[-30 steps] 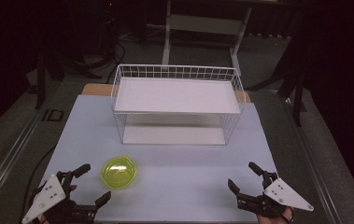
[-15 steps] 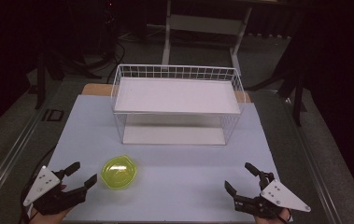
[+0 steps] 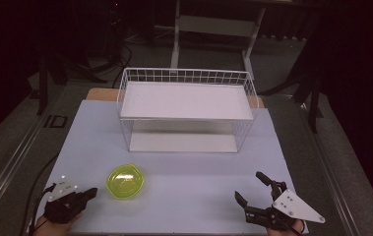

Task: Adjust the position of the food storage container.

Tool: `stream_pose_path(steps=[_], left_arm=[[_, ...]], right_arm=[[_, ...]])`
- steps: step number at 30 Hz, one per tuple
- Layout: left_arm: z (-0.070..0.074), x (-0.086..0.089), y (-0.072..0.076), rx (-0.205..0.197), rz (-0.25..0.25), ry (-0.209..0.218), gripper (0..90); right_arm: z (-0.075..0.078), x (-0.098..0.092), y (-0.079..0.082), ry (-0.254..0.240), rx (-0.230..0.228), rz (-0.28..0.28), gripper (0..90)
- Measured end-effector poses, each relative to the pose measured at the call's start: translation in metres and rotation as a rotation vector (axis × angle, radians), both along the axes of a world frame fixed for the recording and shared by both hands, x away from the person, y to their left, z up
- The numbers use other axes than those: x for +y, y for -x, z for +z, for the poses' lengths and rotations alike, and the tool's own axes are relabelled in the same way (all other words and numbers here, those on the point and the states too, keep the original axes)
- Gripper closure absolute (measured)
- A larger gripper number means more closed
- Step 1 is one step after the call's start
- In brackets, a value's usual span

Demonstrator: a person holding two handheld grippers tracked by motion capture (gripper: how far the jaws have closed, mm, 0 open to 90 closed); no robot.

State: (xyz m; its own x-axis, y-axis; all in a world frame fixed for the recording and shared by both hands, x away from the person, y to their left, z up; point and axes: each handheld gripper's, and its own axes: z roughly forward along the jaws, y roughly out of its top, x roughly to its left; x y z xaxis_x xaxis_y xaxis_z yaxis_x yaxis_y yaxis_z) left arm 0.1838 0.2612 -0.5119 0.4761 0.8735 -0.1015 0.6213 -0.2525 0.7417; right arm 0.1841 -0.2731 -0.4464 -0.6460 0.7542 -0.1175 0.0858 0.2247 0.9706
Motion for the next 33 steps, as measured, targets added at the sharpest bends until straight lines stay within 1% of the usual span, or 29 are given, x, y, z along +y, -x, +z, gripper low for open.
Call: stream_pose_path(steps=[2,3,4,9,11,12,14,15,16,17,18,21,23,24,26,29,31,33], left_arm=[[-0.002,-0.006,-0.002,0.024,-0.028,-0.016,90.0],[-0.004,-0.009,-0.003,0.027,-0.036,-0.012,90.0],[-0.005,-0.011,-0.006,0.040,-0.044,-0.002,90.0],[-0.012,-0.015,-0.019,0.074,-0.037,0.044,90.0],[-0.014,-0.019,-0.024,0.081,-0.046,0.040,90.0],[-0.014,-0.019,-0.024,0.081,-0.046,0.040,90.0],[-0.016,-0.026,-0.032,0.083,-0.051,0.038,90.0],[-0.016,-0.026,-0.032,0.083,-0.051,0.038,90.0],[-0.017,-0.031,-0.038,0.086,-0.046,0.042,90.0],[-0.017,-0.034,-0.042,0.086,-0.047,0.041,90.0],[-0.017,-0.037,-0.045,0.087,-0.047,0.049,90.0],[-0.016,-0.047,-0.054,0.090,-0.062,0.065,90.0],[-0.016,-0.055,-0.060,0.085,-0.073,0.055,90.0],[-0.016,-0.058,-0.063,0.090,-0.079,0.060,90.0],[-0.017,-0.066,-0.068,0.087,-0.087,0.056,90.0],[-0.019,-0.076,-0.076,0.089,-0.098,0.062,90.0],[-0.020,-0.084,-0.079,0.094,-0.115,0.077,90.0],[-0.020,-0.093,-0.082,0.092,-0.138,0.076,90.0]], right_arm=[[0.000,0.001,0.001,-0.002,-0.002,0.005,13.8],[0.000,0.000,0.001,-0.002,-0.003,0.005,13.8],[0.000,0.000,0.001,-0.003,-0.001,0.005,13.8],[0.001,-0.001,0.001,-0.006,-0.002,0.003,13.8],[0.001,-0.002,0.001,-0.002,-0.004,0.003,13.8],[0.001,-0.002,0.001,-0.004,-0.004,0.003,13.8],[0.001,-0.002,0.001,-0.002,-0.004,0.003,13.8],[0.001,-0.002,0.001,-0.002,-0.004,0.003,13.8],[0.001,-0.002,0.001,0.000,-0.005,0.002,13.9],[0.001,-0.002,0.001,-0.002,-0.003,0.002,13.9],[0.001,-0.002,0.002,0.000,-0.006,0.002,13.8],[0.002,-0.001,0.002,0.004,-0.011,0.007,13.8],[0.001,-0.001,0.002,0.006,-0.010,0.006,13.8],[0.001,-0.001,0.002,0.003,-0.009,0.007,13.9],[0.001,-0.001,0.002,0.004,-0.008,0.006,13.9],[0.001,-0.001,0.002,0.004,-0.010,0.008,13.9],[0.001,-0.002,0.002,0.000,-0.009,0.011,13.9],[0.001,-0.002,0.002,0.003,-0.009,0.011,13.9]])
